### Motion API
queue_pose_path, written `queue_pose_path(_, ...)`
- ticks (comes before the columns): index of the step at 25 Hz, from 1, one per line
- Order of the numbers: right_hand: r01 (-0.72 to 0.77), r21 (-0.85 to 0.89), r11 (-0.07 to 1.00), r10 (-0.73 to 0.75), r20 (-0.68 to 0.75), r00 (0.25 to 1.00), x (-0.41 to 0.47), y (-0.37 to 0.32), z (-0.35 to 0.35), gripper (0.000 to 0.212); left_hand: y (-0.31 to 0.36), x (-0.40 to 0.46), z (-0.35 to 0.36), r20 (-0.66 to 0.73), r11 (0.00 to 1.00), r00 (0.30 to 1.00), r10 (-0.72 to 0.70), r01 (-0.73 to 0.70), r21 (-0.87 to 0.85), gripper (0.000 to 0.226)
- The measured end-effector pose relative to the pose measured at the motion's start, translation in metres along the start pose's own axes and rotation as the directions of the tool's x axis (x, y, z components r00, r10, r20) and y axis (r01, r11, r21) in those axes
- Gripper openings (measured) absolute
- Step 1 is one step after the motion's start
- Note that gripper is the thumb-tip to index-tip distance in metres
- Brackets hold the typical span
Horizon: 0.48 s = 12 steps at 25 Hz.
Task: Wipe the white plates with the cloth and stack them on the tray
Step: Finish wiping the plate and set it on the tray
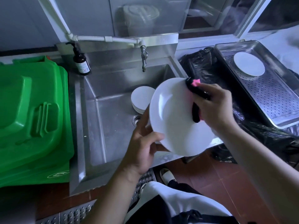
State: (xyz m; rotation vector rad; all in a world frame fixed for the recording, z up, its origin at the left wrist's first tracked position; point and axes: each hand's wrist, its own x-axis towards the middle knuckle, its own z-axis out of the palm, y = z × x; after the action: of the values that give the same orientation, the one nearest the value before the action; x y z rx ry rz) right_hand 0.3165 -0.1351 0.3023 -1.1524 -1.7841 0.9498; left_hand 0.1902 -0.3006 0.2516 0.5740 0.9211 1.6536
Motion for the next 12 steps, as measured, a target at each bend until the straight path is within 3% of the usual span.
queue_pose_path(2,0.069,0.009,0.998,-0.069,0.045,0.997,-0.008,-0.004,0.016,0.025,-0.002,0.0,0.009,0.016,1.0,1.0,-0.007,0.006,0.031,0.08)
queue_pose_path(6,0.123,0.094,0.988,-0.147,0.312,0.939,-0.026,-0.012,0.032,0.028,0.003,-0.004,0.006,-0.055,0.999,0.998,-0.027,0.028,0.022,0.08)
queue_pose_path(9,0.09,0.14,0.986,-0.151,0.523,0.839,-0.044,-0.006,0.031,0.028,0.006,-0.008,-0.001,-0.06,1.0,0.998,0.004,-0.003,0.024,0.079)
queue_pose_path(12,0.008,0.196,0.981,-0.129,0.616,0.777,-0.062,0.0,0.022,0.025,0.006,-0.013,-0.003,-0.003,0.999,0.999,0.049,-0.049,-0.015,0.058)
